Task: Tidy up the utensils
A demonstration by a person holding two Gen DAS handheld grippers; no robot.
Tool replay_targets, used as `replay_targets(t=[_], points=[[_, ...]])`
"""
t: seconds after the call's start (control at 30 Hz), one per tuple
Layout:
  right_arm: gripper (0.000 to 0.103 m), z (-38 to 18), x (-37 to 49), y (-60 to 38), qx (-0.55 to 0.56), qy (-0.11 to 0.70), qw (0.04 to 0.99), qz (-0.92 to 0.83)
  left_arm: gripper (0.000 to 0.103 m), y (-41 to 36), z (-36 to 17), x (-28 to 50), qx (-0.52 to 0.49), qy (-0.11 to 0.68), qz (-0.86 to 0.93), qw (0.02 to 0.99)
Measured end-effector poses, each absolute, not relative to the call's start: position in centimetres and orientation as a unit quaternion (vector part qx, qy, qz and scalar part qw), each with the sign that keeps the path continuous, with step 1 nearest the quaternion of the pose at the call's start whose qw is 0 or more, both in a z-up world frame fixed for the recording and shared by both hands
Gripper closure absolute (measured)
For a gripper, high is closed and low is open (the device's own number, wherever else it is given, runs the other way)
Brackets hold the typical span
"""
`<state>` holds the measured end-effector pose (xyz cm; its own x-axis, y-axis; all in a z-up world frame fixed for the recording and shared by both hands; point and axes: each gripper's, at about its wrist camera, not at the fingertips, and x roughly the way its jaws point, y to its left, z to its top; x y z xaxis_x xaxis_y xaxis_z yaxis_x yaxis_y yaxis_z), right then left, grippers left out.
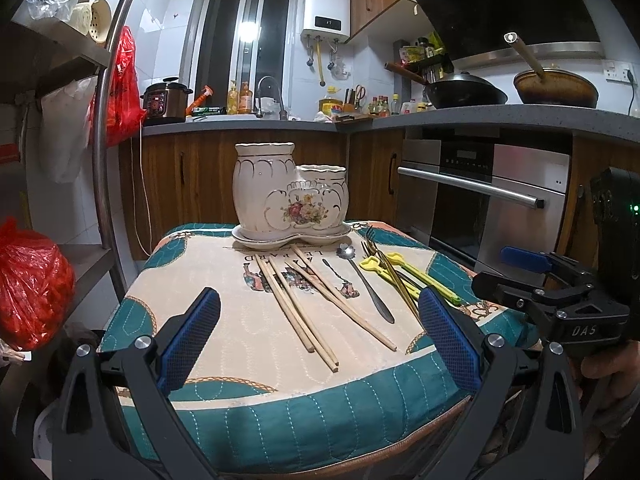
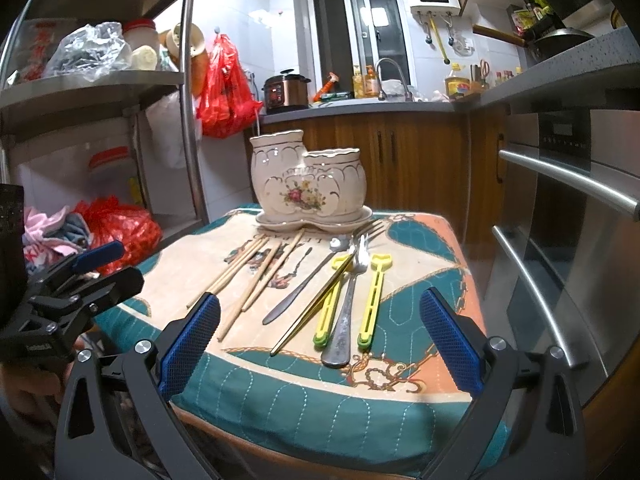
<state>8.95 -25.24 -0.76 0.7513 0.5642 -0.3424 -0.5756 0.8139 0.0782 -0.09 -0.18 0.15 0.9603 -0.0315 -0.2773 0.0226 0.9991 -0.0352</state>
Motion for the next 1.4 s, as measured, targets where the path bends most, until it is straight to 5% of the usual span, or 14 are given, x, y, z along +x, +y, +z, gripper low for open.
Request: replay_targets(t=[1.4], points=[[0.004,-0.6,9.2,-25.4,-0.014,0.184,0.935,0.301,0.005,0.3,-0.5,1.1,-0.013,0.167,0.007,0.986]])
